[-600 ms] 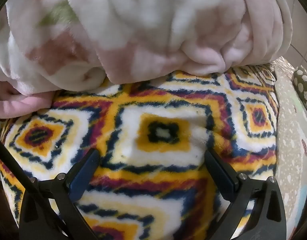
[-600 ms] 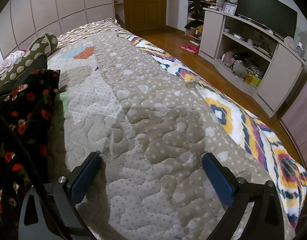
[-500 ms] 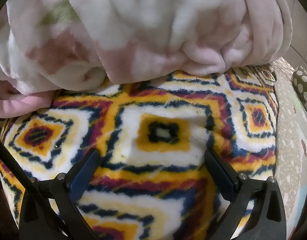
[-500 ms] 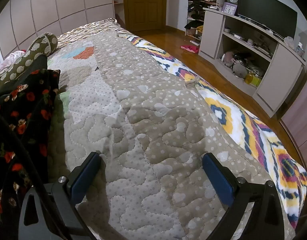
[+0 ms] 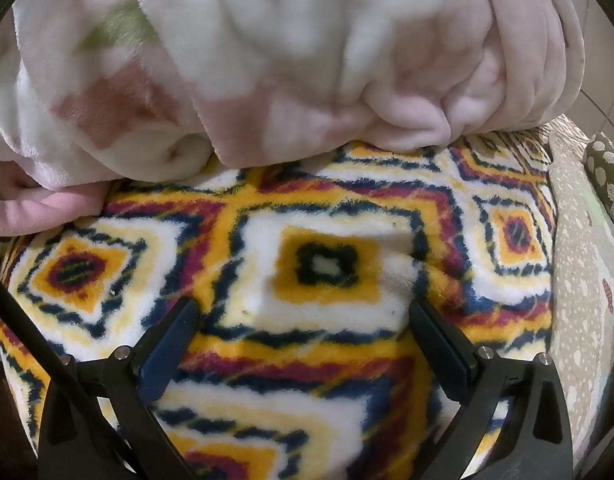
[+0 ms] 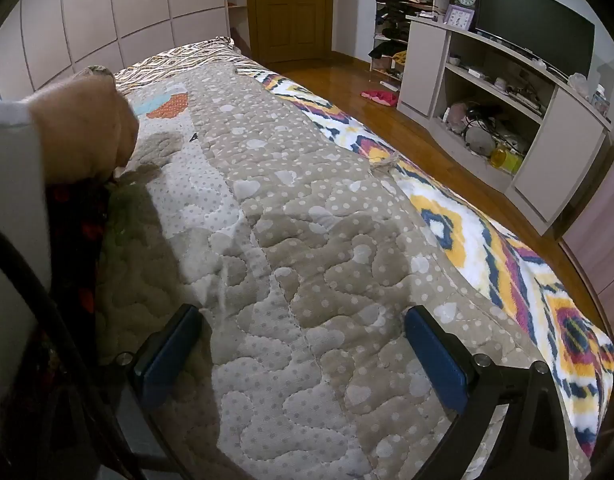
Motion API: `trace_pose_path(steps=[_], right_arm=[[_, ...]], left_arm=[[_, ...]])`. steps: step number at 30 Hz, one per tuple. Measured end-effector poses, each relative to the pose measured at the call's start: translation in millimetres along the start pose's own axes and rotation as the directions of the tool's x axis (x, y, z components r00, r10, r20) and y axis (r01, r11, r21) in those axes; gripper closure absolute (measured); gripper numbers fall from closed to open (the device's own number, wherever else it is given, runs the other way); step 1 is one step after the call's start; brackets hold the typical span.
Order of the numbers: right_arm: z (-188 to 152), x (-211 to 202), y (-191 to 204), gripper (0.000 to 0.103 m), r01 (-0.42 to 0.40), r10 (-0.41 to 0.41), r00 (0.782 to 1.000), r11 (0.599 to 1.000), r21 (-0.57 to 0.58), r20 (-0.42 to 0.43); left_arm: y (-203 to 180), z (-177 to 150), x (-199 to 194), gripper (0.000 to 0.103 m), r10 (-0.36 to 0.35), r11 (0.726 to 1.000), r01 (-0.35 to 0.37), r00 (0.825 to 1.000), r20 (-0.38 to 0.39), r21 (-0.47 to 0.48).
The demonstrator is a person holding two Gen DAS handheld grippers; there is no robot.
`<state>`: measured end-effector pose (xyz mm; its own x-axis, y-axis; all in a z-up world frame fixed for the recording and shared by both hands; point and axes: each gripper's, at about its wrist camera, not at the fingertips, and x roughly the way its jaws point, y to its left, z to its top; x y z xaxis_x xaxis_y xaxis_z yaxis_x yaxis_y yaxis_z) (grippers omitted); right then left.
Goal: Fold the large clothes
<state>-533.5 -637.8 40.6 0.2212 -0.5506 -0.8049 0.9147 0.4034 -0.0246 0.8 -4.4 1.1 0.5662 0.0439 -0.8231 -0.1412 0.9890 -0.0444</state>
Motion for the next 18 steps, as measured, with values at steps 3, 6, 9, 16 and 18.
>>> trace_pose_path(steps=[3,6,9,16,18], right_arm=[[0.0,-0.1,0.0,0.0,0.0,0.0,1.0,1.0,0.0,0.0],[0.0,0.0,0.1,0.0,0.0,0.0,1.0,1.0,0.0,0.0],[0.0,-0.1,0.1,0.0,0.0,0.0,1.0,1.0,0.0,0.0],[0.0,-0.1,0.2,0.0,0.0,0.0,1.0,1.0,0.0,0.0],[0.0,-0.2,0.2,0.0,0.0,0.0,1.0,1.0,0.0,0.0]], left_arm=[[0.3,0.0,0.0,0.0,-0.001,1.0,0.001,1.0,0.0,-0.001],[0.5,0.0,0.0,0.0,-0.002,1.0,0.002,1.0,0.0,-0.001],[0.6,0.0,0.0,0.0,-0.002,1.0,0.002,1.0,0.0,-0.002],[0.4,0.1,-0.1,0.0,-0.003,1.0,0.003,1.0,0.0,-0.002],[0.6,0.1,-0.1,0.0,-0.003,1.0,0.003,1.0,0.0,-0.003]])
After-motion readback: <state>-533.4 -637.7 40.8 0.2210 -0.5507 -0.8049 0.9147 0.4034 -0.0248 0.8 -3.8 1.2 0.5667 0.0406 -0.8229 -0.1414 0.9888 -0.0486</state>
